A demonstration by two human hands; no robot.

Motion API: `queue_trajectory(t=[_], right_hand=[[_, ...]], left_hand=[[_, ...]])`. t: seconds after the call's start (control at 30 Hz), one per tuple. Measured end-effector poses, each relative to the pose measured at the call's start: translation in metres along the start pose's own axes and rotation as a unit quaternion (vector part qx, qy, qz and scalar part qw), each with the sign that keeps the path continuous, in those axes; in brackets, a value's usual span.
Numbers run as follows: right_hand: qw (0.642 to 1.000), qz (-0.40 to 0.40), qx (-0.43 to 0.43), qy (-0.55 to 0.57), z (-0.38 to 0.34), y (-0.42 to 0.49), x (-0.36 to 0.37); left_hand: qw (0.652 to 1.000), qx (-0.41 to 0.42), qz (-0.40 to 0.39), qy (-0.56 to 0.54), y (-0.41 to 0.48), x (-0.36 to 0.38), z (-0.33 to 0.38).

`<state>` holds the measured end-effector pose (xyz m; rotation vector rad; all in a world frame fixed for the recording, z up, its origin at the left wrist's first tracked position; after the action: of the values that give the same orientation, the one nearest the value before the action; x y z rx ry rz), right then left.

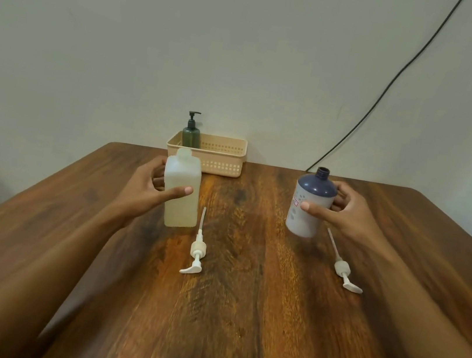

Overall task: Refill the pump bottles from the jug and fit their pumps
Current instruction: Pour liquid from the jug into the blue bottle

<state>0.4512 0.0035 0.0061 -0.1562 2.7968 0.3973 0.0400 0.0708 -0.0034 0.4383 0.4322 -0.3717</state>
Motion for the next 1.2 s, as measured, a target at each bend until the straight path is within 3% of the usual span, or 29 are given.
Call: queue_trajectory(t=[0.5,0.87,1.2], right_hand=[[0.999,-0.022,-0.039,0.012,-0.029,0.021,0.025],[0.997,-0.064,-0.05,0.015,-0.034,0.02,0.052],[0.994,-0.094,-0.051,-0.016,-0.041,0.014,0.056]], left_hand=[[0.998,0.047,-0.04,-0.008,0.042,0.025,0.068],[0.971,0.056,-0.167,0.164,0.062,0.035,0.108],[0.948,0.062,-0.218,0.221,0.068,0.044,0.121]])
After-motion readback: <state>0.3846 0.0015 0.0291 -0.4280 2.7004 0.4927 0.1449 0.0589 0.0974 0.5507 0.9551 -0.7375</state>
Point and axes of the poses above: each hand's wrist, its own y-axis towards the middle knuckle, its own x-axis out of the palm, z = x × y, the point moved 7 cm from there along y, towards the middle knuckle, and after that the axes turned 15 degrees about -z, right-handed, at the moved point
